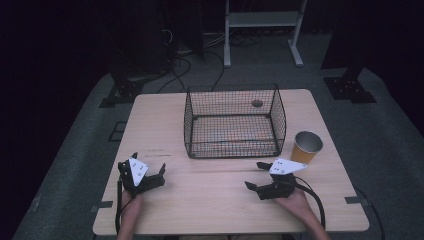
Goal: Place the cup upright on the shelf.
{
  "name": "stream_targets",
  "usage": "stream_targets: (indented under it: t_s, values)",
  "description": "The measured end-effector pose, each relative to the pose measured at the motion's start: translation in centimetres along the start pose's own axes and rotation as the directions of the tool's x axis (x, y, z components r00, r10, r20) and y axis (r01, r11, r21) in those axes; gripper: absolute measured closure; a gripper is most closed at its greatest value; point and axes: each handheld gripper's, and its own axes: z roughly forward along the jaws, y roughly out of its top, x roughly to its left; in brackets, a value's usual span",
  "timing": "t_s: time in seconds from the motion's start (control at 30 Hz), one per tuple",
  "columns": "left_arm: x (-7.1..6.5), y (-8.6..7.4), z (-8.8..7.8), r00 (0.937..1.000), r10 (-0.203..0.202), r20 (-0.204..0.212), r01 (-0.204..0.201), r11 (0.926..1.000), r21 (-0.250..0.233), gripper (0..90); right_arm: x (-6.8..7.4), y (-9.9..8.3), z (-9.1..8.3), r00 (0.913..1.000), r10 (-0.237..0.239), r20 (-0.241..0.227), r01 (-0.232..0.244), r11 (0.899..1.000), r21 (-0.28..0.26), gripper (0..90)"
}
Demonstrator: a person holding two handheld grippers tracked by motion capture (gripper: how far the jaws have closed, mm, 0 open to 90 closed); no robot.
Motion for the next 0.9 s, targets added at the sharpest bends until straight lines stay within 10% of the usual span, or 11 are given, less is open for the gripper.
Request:
stream_targets:
  t_s: [0.9]
  values:
    - [-0.2,0.0,0.0,0.9998,0.022,0.001,-0.022,0.9997,0.014,0.0,-1.5,0.2,-4.9,0.9957,0.000,0.092,0.004,0.999,-0.036,17.0]
